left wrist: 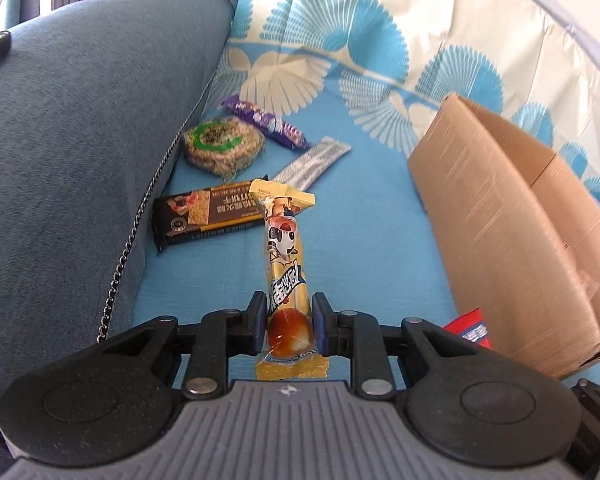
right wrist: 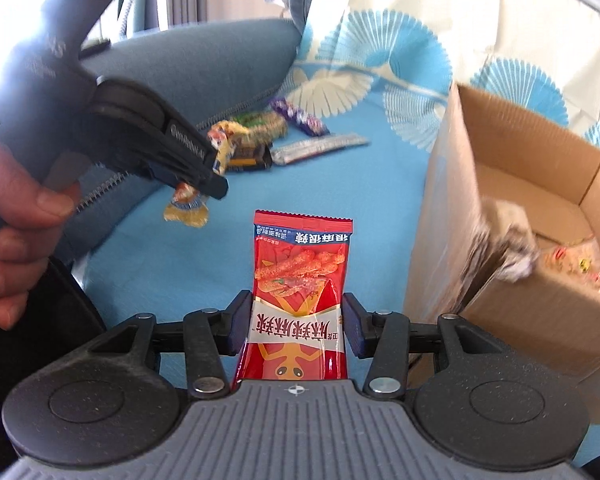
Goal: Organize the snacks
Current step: 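Lift and carry the red bag and yellow snack over the box with both tools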
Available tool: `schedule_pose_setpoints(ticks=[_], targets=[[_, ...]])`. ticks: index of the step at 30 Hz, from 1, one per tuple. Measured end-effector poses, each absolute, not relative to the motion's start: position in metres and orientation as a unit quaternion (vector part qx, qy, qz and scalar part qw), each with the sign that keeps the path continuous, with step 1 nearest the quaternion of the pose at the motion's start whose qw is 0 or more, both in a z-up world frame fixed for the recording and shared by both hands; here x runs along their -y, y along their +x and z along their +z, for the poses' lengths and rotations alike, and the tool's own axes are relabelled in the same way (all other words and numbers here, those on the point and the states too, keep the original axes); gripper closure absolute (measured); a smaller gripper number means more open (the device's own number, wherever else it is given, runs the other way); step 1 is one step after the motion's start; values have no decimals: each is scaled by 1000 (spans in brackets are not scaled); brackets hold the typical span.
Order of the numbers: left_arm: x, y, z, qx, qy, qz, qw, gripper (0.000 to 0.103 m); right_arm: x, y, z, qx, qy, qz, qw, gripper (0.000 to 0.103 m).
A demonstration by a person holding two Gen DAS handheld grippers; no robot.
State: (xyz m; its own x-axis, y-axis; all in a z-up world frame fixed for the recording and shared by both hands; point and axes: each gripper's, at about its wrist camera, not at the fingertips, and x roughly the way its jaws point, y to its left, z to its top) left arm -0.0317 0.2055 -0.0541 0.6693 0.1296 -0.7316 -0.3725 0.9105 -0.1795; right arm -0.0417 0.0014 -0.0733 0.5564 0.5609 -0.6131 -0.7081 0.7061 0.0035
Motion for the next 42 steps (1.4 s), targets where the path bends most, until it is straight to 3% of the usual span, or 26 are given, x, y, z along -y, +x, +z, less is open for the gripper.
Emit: schedule_pose_setpoints(ticks=[11,21,42], targets=[[-206,-41,-44,-351,-176,123,911,77,27,-41,-12,-217,-77,377,897,54],[-203,-40,-44,-342,-170,116,917,77,83,16,51,-150,-38,327,932,54],[-153,-51,-29,-311,-66,140,938,77,162,91,16,-230,79,187,952,54]])
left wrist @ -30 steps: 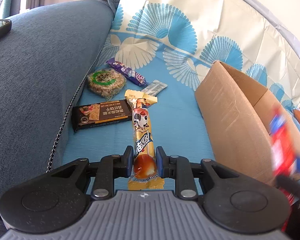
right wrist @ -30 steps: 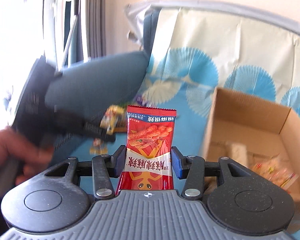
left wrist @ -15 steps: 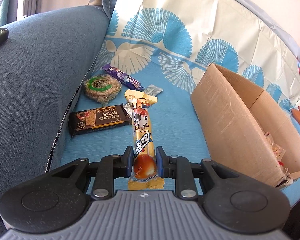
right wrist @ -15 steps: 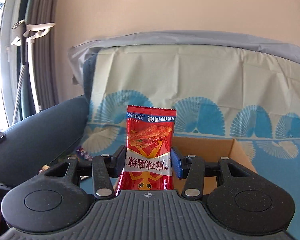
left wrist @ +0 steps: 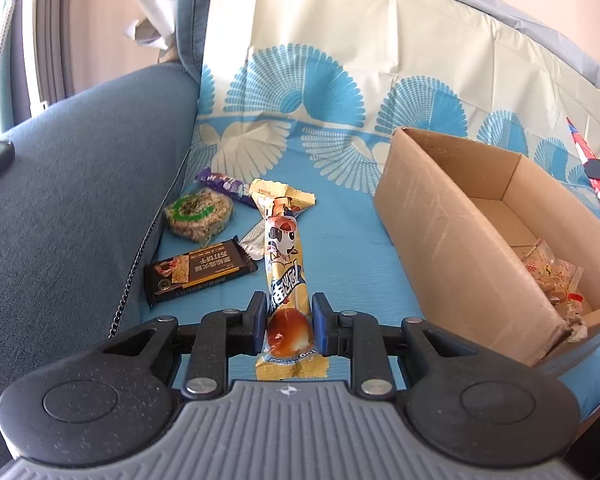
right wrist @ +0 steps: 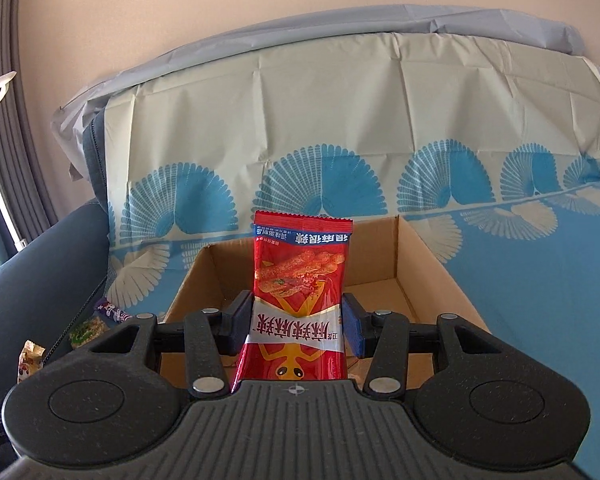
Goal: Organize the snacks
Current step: 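Lift and carry the red bag and yellow snack over the box with both tools, then open both tools to drop the red bag and yellow snack into the box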
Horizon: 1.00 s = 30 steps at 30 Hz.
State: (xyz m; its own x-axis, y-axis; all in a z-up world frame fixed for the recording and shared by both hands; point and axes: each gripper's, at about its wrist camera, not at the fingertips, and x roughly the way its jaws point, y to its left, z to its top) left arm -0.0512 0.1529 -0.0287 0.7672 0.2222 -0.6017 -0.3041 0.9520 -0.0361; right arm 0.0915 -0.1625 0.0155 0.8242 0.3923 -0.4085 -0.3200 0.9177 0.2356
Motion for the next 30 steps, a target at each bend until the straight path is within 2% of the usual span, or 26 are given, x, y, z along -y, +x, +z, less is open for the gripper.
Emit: schedule_pose_setpoints(ticks=[5,10,22,30], targets=[[-149,-46,-26,-333,-120,139,925,77,174,100,16,-237,104,179,949,54],[-134,-33,-15,-341,-128,137,921,77,181,104,16,-243,118,173,947,54],[-67,23,49,-286,-100,70,950,77,195,111,20,-240,150,153,947,54],[-26,55,70,-266,-94,31,959,77,195,111,22,-236,151,147,949,54]])
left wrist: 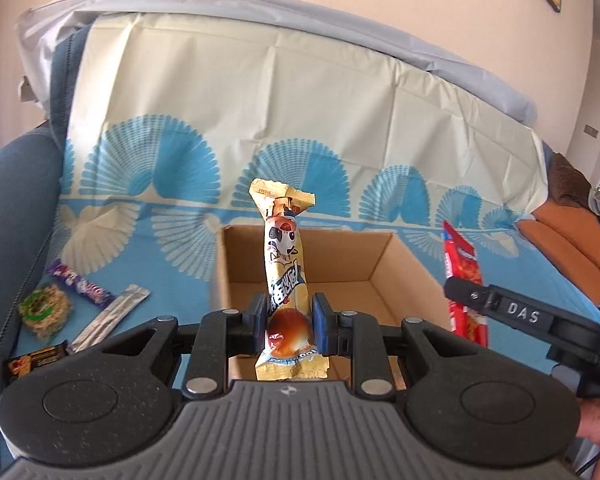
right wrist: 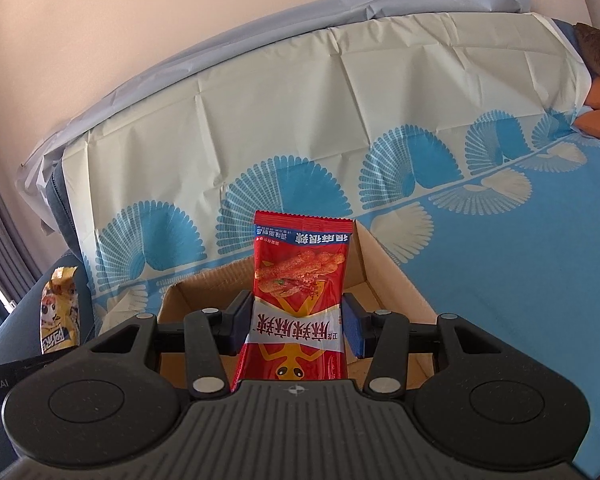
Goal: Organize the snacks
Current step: 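Open both tools to drop the red bag and yellow snack into the box, then move the left tool to the dark biscuit bar and grasp it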
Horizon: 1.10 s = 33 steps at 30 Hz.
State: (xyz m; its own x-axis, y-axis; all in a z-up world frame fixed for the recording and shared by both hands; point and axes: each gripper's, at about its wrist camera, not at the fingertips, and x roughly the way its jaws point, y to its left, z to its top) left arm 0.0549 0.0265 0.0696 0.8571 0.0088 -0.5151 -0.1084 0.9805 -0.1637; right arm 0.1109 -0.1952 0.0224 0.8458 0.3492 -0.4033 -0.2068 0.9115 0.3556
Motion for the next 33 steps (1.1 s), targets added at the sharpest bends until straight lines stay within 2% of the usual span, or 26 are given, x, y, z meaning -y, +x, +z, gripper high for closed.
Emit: schedule_pose_setpoints(ticks=[4,5,6,7,9,12,18,28,31,33], targets=[[-12,66,73,-264,-91,17,960,77,194,111,23,-237,152,144,949,53],[-11,67,74,-262,-93,17,960,76,193,112,22,-242,152,146,947,51],[-11,68,74,-261,-98,19,960,66,192,113,20,-249,148,149,946,50],[-11,69,75,-260,-102,20,960,52,188,114,19,-256,143,151,944,44],[-14,65,74,-254,-106,18,961,46,186,114,18,-257,132,147,946,40],[-23,52,68,-249,-104,23,963,46,186,114,17,-259,128,138,947,36],[-71,6,38,-256,-105,65,959,46,174,111,12,-269,110,139,947,35],[-163,-45,-25,-268,14,123,955,46,132,90,12,-266,55,185,944,33],[-198,-37,-36,-301,-66,108,945,46,118,84,12,-263,39,202,943,32],[-210,-30,-40,-308,-79,122,940,42,110,81,11,-262,28,211,941,32]])
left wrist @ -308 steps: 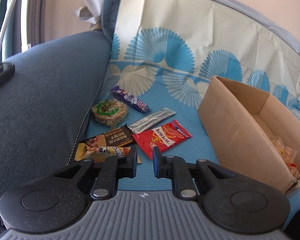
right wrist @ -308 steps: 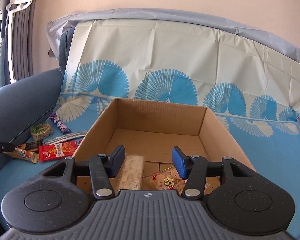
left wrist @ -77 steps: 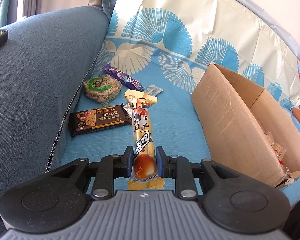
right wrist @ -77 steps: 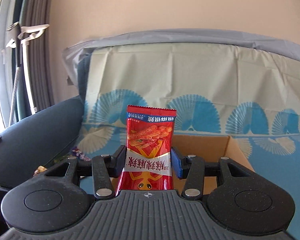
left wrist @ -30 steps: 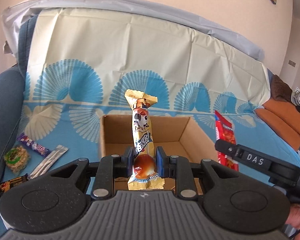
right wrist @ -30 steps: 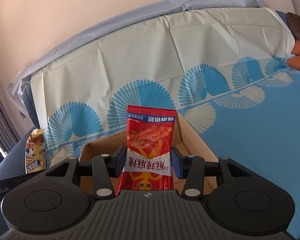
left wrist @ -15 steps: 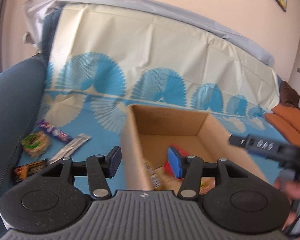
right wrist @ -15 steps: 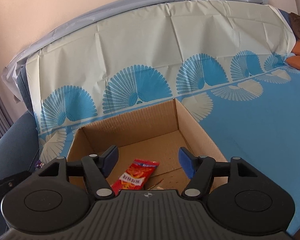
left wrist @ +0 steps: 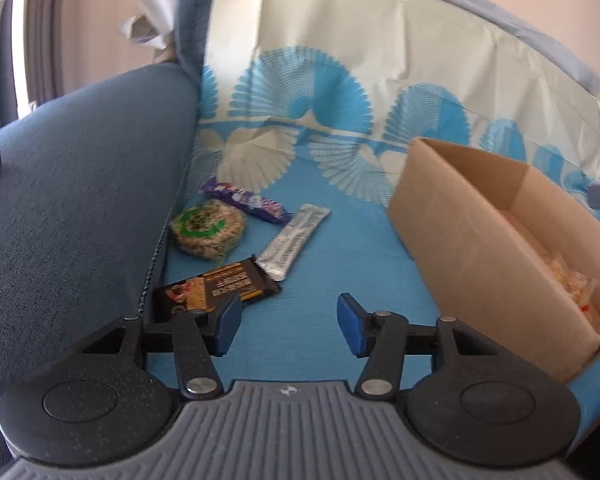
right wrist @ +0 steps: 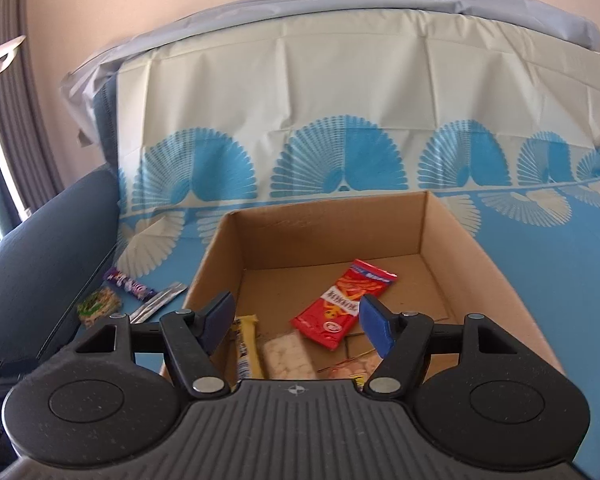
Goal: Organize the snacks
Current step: 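Move the left tool to the dark biscuit bar and grasp it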
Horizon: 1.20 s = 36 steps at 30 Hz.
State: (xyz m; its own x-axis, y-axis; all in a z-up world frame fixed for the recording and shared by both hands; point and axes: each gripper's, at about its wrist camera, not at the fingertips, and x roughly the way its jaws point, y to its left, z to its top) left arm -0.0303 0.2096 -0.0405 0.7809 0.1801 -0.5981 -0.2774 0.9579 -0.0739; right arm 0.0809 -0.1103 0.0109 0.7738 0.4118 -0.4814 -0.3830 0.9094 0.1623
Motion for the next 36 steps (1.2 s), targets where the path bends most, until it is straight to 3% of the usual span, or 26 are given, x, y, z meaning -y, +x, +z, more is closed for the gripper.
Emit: schedule_pose_setpoints(ticks=[3,5,12,17,21,27,29,31,36], targets=[[-223,-15,-50,-328,-91,158,927,41,101,79,9,-263,21,225,938,32],[-228,-6,-54,-330,-86,190,921,30,96,78,9,-263,18,234,936,32],[-213,33,-76,-339,14,205,918,9,76,72,7,-265,15,269,926,32],[-212,56,-99,-351,75,217,908,7,62,69,7,-267,10,288,920,31],[-218,66,-112,-352,72,196,912,0,49,68,5,-270,2,300,915,31],[-233,66,-114,-352,15,168,921,2,32,65,3,-272,-10,315,909,31],[-233,65,-112,-352,12,169,920,5,26,64,2,-271,-16,319,908,31],[-233,62,-109,-352,8,178,919,17,21,63,1,-270,-21,323,907,31],[-239,52,-100,-351,-23,178,919,22,11,55,-1,-261,-32,332,906,31]])
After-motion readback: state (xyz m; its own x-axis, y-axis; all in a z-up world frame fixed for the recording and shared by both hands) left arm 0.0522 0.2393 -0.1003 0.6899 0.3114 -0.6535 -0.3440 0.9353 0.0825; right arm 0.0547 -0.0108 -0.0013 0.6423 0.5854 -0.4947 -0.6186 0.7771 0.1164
